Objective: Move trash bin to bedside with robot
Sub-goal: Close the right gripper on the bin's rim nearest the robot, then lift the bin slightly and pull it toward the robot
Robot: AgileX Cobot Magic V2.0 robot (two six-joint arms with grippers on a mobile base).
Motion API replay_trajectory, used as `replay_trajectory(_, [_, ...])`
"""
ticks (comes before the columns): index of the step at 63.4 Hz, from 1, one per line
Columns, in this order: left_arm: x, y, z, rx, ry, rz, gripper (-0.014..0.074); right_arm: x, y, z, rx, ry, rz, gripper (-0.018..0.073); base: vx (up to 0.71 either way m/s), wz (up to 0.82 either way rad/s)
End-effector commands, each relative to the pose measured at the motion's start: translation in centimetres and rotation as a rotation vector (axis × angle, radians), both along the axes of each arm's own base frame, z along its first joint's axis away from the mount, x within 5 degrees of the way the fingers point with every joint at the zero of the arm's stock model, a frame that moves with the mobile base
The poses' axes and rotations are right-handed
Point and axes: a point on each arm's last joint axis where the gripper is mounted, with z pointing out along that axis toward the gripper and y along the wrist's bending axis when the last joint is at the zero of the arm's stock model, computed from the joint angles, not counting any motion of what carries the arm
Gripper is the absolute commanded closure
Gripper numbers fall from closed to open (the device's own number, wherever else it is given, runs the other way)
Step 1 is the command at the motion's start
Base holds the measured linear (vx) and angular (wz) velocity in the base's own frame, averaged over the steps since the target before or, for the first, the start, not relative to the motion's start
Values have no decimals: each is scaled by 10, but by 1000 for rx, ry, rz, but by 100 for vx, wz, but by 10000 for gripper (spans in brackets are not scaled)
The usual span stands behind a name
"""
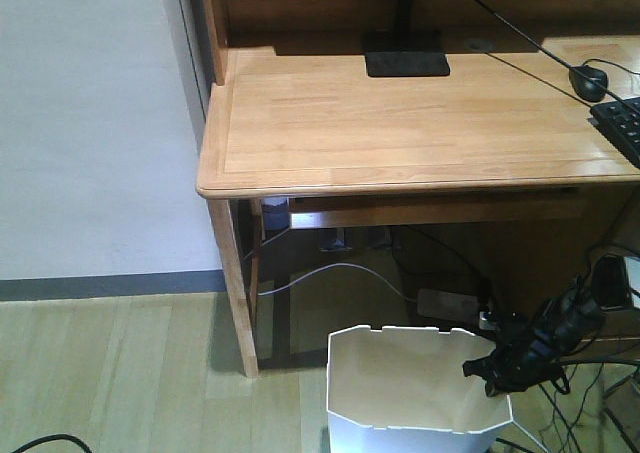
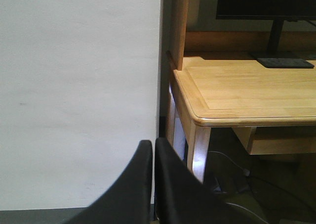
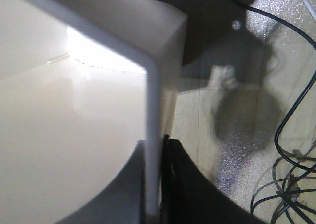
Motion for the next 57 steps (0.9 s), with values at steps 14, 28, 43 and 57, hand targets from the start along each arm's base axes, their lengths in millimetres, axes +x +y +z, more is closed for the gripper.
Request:
replay_trajectory(14, [1, -1, -1, -4, -67, -8, 602, 27, -2, 83, 27, -130, -9, 569, 0, 0])
replay_trajectory(28, [1, -1, -1, -4, -67, -8, 602, -8, 11, 117, 84, -165, 66, 568, 0, 0])
replay_trajectory(43, [1, -1, -1, -4, -67, -8, 602, -37, 31, 165, 236, -223, 91, 566, 0, 0])
replay_trajectory(57, [1, -1, -1, -4, -67, -8, 602, -56, 39, 194, 268, -262, 51, 566, 0, 0])
